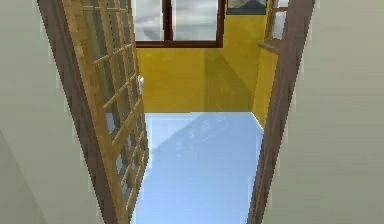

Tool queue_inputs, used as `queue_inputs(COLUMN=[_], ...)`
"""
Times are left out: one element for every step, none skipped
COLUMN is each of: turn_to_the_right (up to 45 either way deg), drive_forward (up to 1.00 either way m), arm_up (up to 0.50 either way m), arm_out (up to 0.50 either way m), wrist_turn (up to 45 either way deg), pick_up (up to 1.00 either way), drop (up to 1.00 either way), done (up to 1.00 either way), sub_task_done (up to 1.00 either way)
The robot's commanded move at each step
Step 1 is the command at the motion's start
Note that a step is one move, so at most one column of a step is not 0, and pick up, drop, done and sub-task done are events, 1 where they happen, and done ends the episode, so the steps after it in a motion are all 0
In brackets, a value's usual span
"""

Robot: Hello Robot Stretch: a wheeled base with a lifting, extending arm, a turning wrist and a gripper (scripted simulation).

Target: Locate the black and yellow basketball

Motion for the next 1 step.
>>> queue_inputs(turn_to_the_right=[-3.0], drive_forward=[0.00], arm_up=[0.00], arm_out=[0.00], wrist_turn=[0.0], pick_up=[0.00], drop=[0.00], done=[0.00], sub_task_done=[0.00])
